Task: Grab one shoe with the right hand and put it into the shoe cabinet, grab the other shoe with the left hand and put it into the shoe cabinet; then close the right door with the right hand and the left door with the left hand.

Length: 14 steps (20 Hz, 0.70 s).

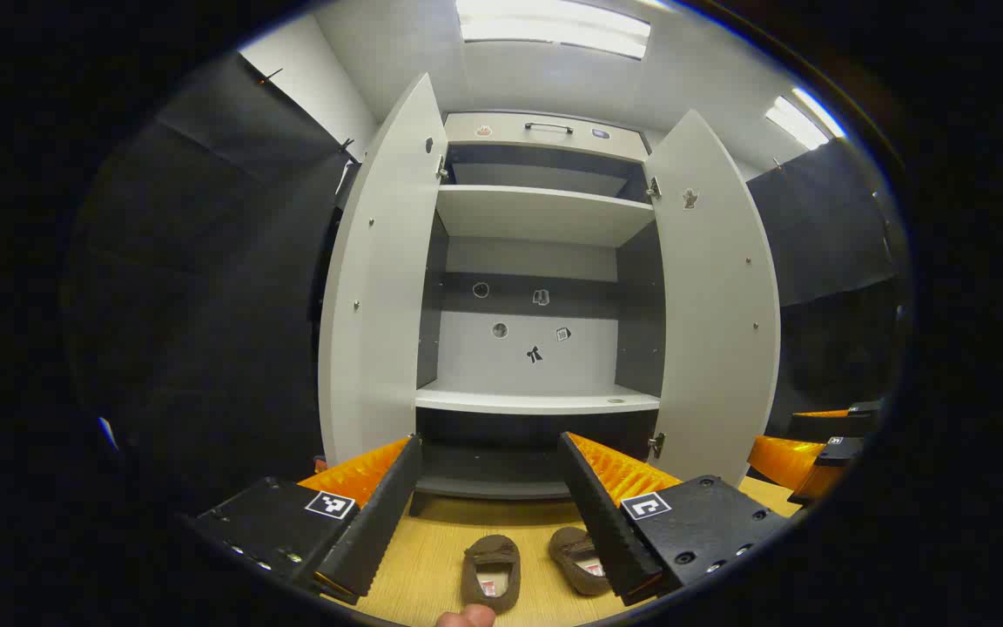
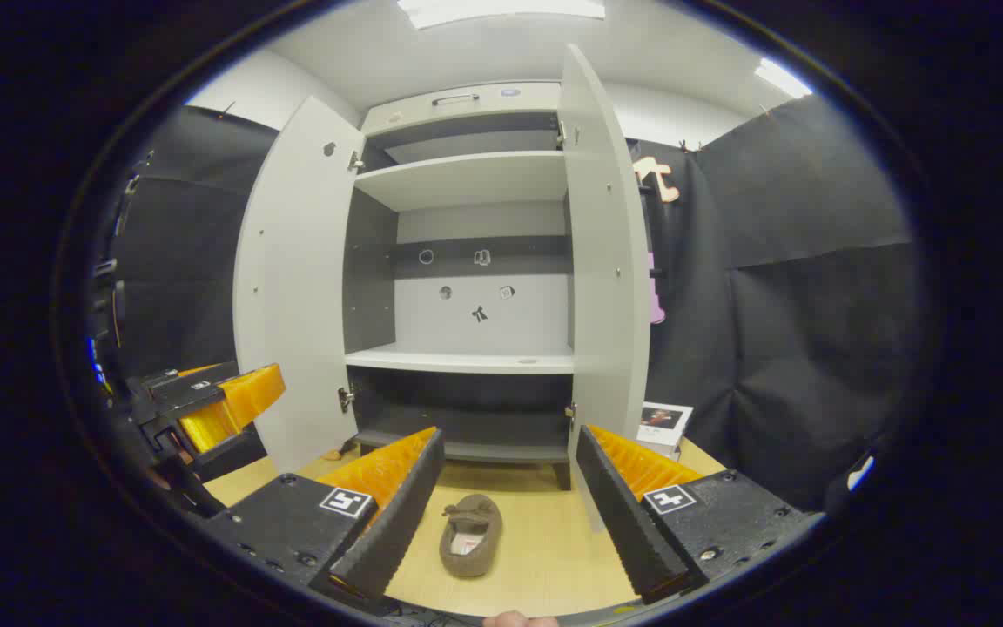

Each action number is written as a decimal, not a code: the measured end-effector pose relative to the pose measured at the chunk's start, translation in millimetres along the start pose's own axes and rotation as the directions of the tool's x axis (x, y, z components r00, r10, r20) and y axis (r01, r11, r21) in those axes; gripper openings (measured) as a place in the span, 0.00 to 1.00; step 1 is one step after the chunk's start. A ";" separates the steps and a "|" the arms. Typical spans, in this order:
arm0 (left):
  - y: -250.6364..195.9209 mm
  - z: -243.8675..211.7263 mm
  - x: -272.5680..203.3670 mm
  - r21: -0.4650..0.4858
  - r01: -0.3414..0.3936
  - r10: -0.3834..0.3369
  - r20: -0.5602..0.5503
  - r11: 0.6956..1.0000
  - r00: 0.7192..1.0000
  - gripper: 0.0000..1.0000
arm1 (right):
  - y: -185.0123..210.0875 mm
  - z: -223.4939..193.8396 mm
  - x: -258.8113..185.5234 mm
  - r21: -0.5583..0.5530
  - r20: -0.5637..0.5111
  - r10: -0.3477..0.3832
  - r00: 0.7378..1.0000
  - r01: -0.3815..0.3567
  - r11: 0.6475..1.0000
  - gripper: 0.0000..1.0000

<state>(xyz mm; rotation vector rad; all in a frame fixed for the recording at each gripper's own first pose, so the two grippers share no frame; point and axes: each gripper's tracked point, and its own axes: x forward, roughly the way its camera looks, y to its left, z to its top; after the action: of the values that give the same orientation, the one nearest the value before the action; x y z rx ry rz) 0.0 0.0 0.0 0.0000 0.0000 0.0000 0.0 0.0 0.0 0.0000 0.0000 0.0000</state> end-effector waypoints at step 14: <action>-3.2 2.9 5.6 0.012 0.003 -0.003 0.012 1.000 1.000 0.95 | -6.8 -0.8 1.8 -0.003 0.000 -0.003 1.000 0.003 1.000 0.98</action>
<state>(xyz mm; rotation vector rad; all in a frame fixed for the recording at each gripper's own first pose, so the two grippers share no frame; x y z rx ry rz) 5.6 -3.2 2.9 0.0124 -0.0122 -0.0026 1.8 -6.8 -0.8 -0.0031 -0.0002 -0.0033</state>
